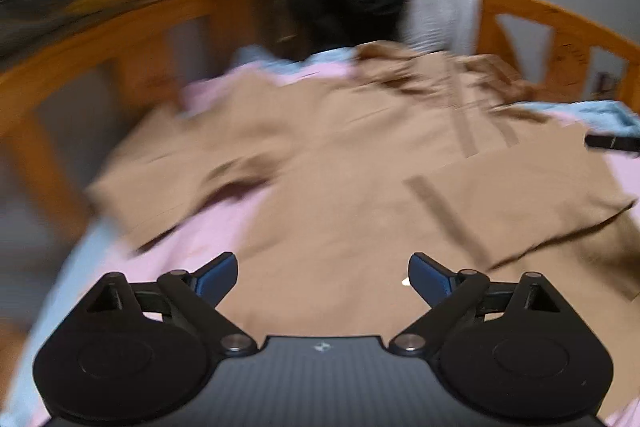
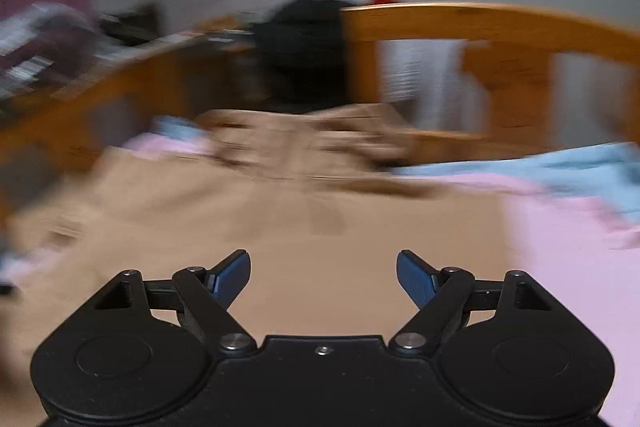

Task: Fold large clothes

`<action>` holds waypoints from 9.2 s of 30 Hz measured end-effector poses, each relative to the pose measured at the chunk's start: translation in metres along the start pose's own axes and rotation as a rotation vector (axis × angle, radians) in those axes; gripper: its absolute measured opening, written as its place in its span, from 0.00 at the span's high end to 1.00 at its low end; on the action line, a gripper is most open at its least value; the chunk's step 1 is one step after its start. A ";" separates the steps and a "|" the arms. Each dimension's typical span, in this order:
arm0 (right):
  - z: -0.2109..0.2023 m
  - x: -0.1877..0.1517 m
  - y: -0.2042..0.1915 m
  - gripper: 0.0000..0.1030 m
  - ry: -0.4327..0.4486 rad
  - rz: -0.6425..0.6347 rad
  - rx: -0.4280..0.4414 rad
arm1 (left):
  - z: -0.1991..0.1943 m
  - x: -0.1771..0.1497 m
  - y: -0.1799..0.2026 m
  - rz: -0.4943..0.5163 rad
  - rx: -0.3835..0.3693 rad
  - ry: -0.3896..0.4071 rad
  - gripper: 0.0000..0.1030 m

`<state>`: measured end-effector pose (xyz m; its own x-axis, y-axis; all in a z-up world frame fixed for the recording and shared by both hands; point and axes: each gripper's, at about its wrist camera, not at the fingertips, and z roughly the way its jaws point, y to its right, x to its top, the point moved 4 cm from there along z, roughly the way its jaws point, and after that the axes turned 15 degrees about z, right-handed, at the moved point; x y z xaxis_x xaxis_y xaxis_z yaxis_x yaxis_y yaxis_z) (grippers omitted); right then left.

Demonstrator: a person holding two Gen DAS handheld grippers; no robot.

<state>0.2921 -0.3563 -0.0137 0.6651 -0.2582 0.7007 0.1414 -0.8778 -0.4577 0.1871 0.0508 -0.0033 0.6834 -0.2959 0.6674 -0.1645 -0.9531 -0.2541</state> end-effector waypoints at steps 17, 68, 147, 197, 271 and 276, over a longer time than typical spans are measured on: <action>0.194 -0.056 -0.310 0.37 -0.358 -0.119 0.422 | -0.003 -0.058 -0.116 -0.124 0.212 0.035 0.00; 0.093 0.118 -0.066 0.97 -0.425 0.174 0.137 | 0.067 0.029 -0.026 0.185 -0.078 0.288 0.16; 0.029 -0.050 0.000 0.58 -0.026 -0.213 -0.171 | 0.200 0.069 -0.078 -0.186 -0.035 0.055 0.13; 0.246 0.169 0.050 0.44 0.067 0.076 -0.324 | 0.193 0.164 -0.013 -0.121 -0.331 0.040 0.01; 0.079 0.085 -0.084 1.00 0.168 -0.491 0.004 | 0.240 0.205 0.105 -0.017 -0.655 0.369 0.66; 0.074 0.085 -0.077 1.00 0.175 -0.464 0.012 | 0.234 0.177 0.097 0.028 -0.660 0.343 0.57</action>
<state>0.3923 -0.2811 0.0404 0.3971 0.0941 0.9129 0.4029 -0.9116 -0.0813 0.4581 -0.0795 -0.0736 0.4303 -0.2215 0.8751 -0.6456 -0.7531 0.1268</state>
